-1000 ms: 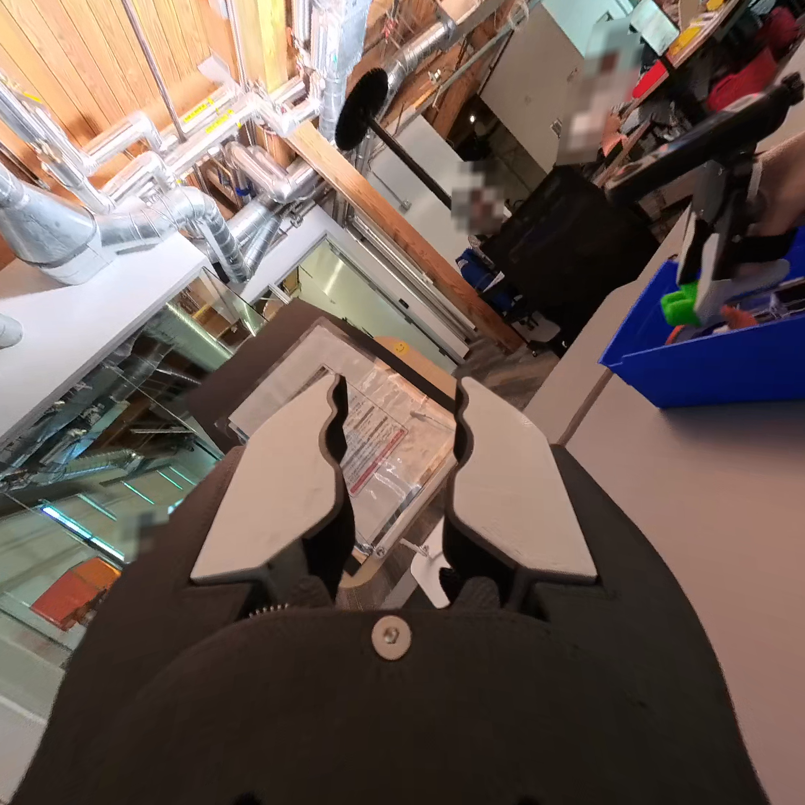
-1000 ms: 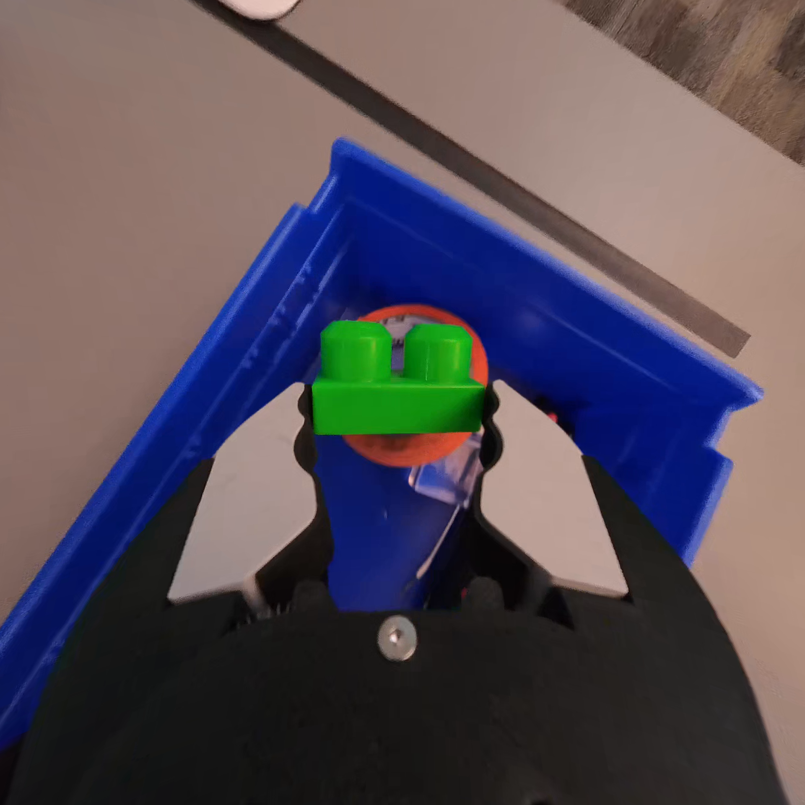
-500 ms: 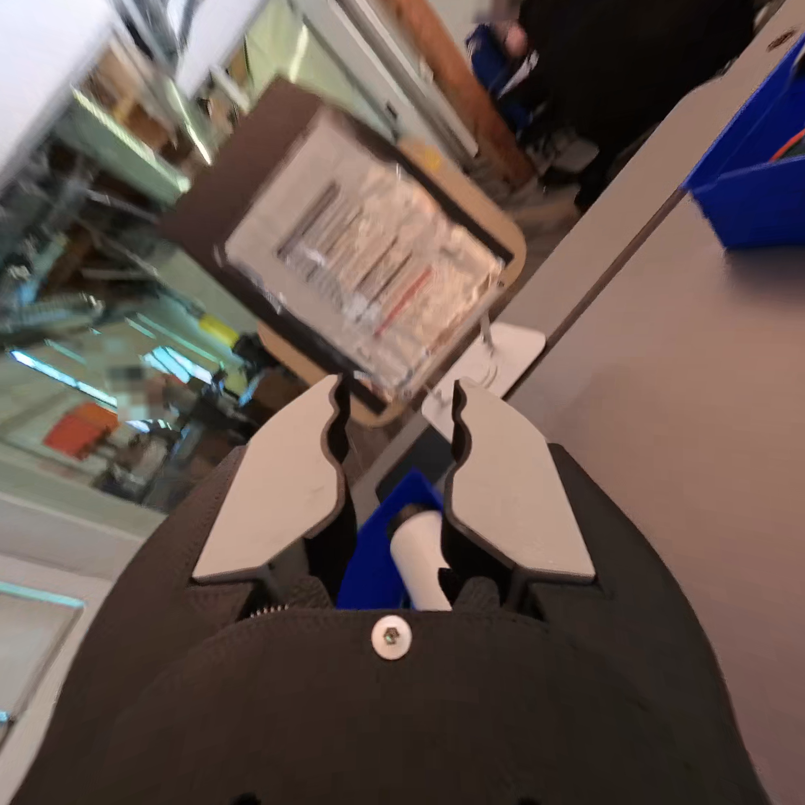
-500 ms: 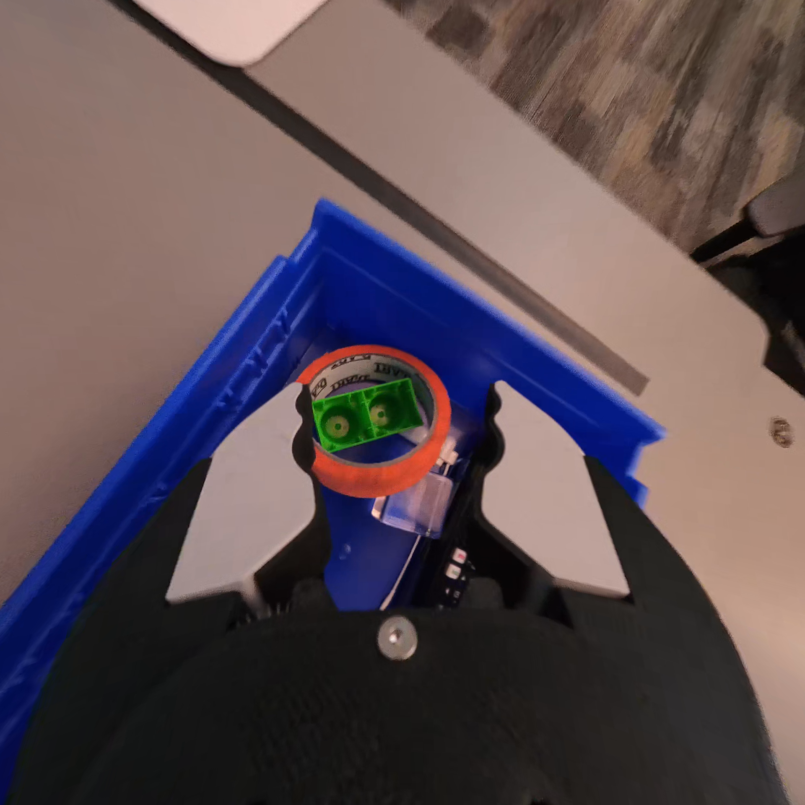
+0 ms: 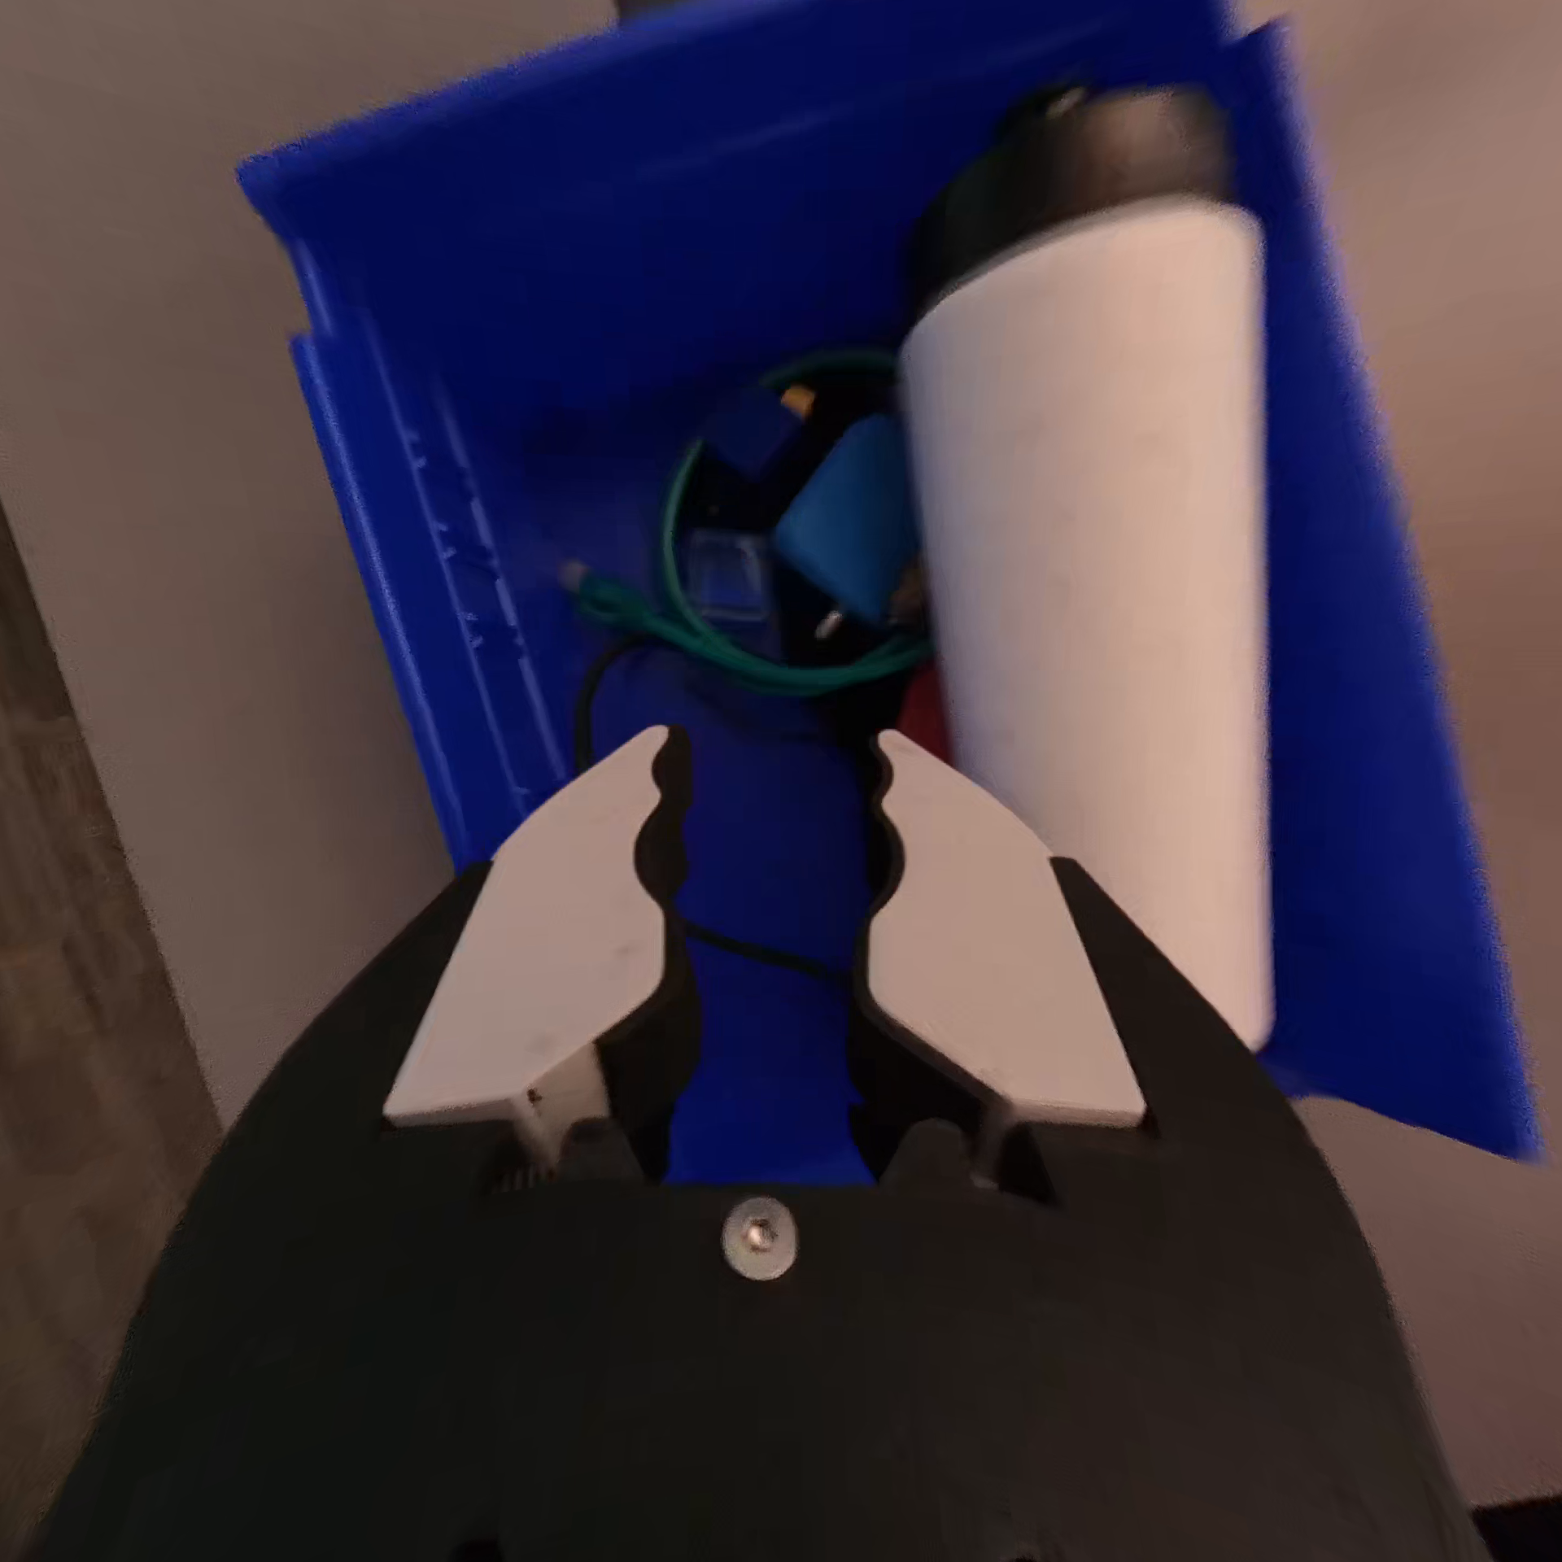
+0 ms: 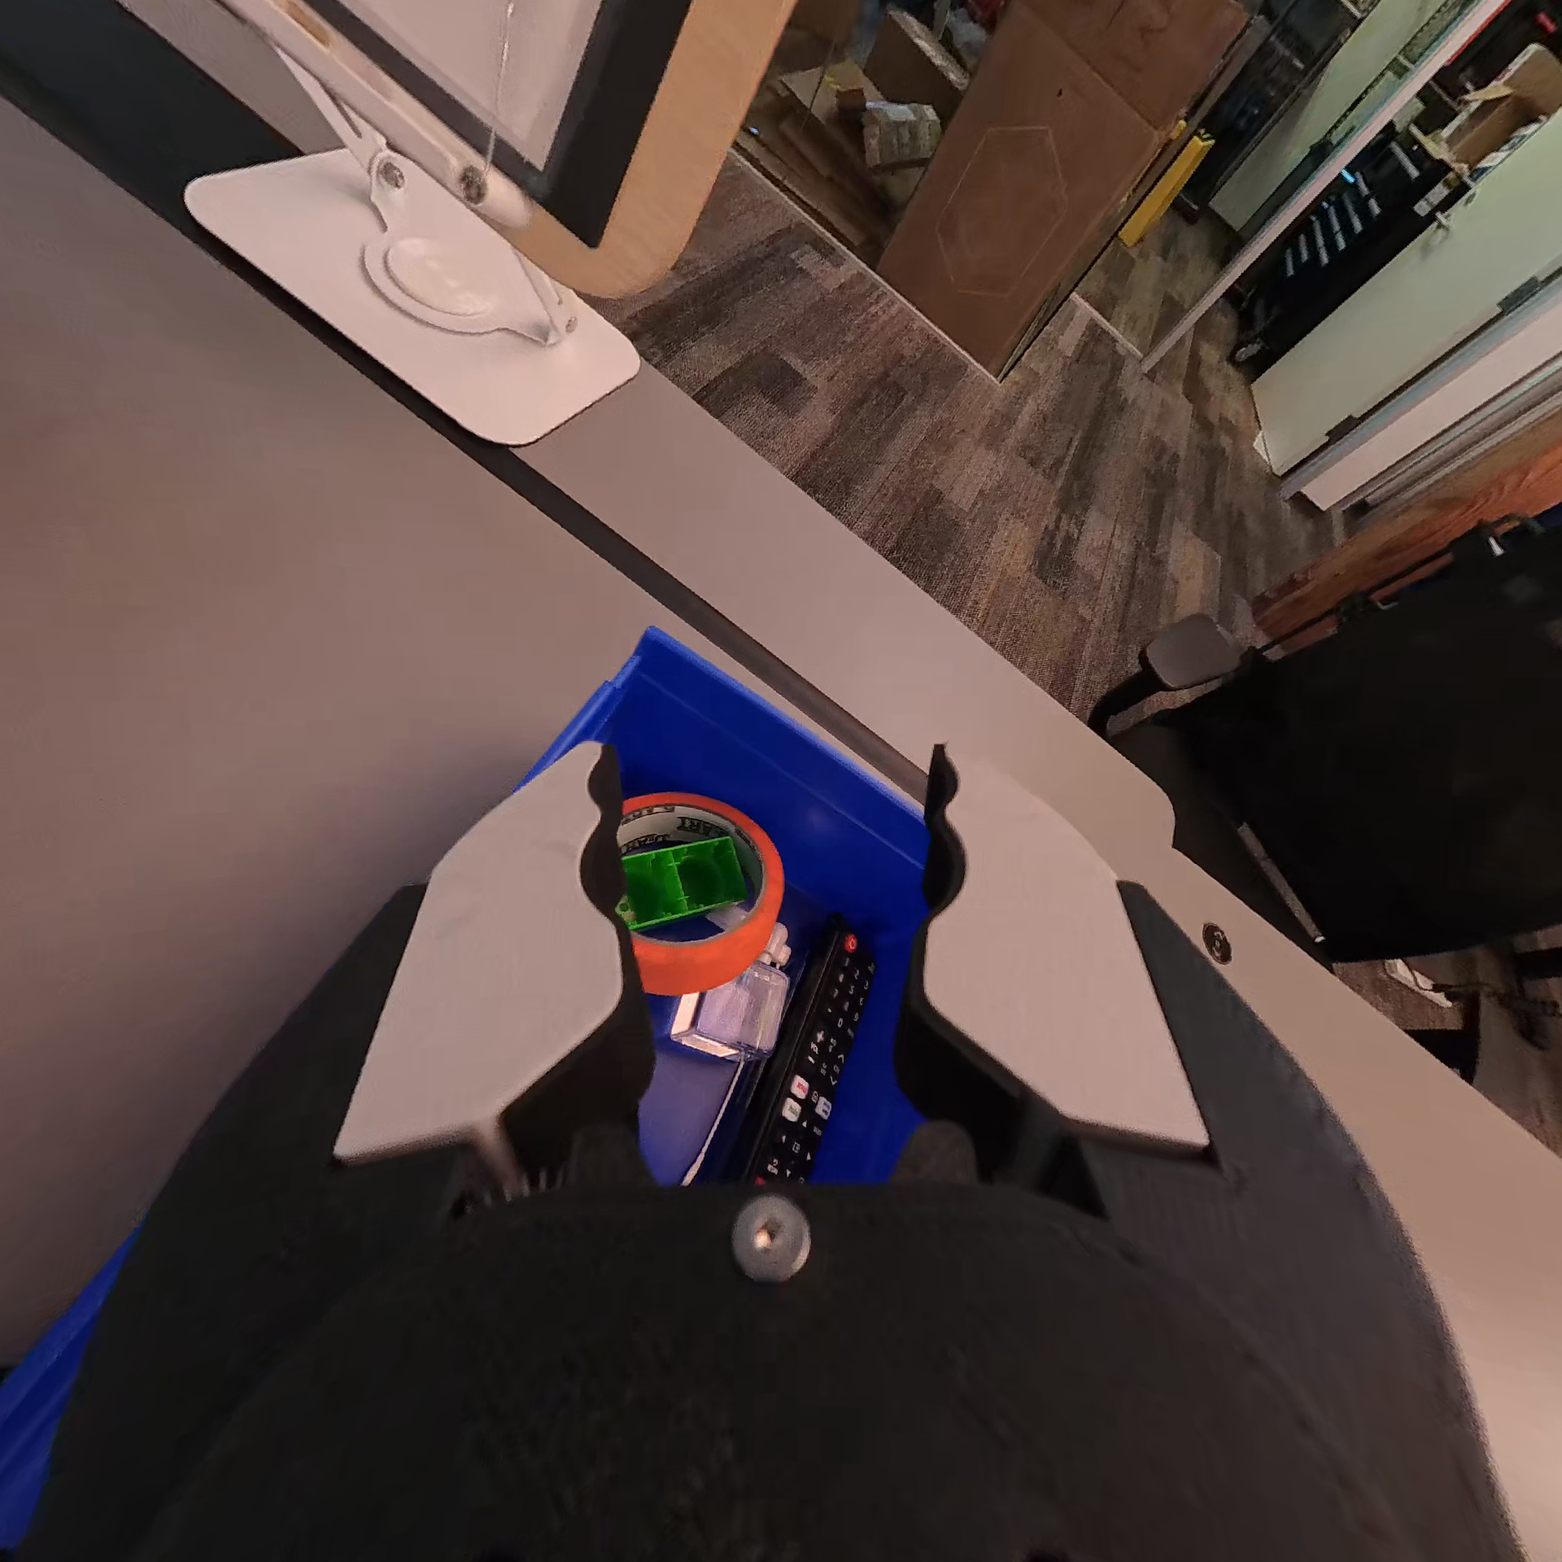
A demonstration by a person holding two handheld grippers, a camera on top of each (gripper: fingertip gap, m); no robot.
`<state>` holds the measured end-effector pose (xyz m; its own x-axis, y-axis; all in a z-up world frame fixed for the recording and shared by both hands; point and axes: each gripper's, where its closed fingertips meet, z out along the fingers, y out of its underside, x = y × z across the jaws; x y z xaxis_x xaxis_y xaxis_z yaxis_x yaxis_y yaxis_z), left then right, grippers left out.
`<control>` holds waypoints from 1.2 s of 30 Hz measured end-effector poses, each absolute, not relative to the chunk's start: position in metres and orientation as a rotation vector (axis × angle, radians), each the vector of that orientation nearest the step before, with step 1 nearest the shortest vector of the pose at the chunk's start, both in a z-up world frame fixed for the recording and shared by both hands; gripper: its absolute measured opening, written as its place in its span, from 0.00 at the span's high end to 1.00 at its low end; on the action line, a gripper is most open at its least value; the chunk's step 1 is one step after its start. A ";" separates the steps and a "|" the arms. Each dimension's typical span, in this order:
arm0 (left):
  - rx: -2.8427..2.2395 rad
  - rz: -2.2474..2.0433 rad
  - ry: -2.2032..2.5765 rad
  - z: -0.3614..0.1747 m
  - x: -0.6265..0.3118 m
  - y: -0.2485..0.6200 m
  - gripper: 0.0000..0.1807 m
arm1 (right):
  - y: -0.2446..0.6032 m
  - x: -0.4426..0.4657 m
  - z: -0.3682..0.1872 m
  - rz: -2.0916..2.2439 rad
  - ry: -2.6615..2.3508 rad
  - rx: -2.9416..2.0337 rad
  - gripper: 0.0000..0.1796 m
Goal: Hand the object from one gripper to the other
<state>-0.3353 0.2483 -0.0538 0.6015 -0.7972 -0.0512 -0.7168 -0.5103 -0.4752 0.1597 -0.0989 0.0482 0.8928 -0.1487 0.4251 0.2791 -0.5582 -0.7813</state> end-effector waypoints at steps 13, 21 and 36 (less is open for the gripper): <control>-2.200 -0.023 1.344 -0.087 -0.314 0.287 0.73 | -0.090 0.159 0.023 -0.582 -0.157 -2.192 0.61; -2.163 -0.088 1.338 -0.104 -0.297 0.303 0.79 | -0.092 0.163 0.020 -0.582 -0.145 -2.204 0.62; -2.371 -0.059 1.386 -0.126 -0.315 0.295 0.76 | -0.090 0.160 0.014 -0.593 -0.163 -2.230 0.63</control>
<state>-0.3153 0.2951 -0.1257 0.5096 -0.8457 -0.1583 -0.8290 -0.4335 -0.3532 0.1603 -0.0902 0.0144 0.8815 -0.0748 0.4663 0.3032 -0.6674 -0.6802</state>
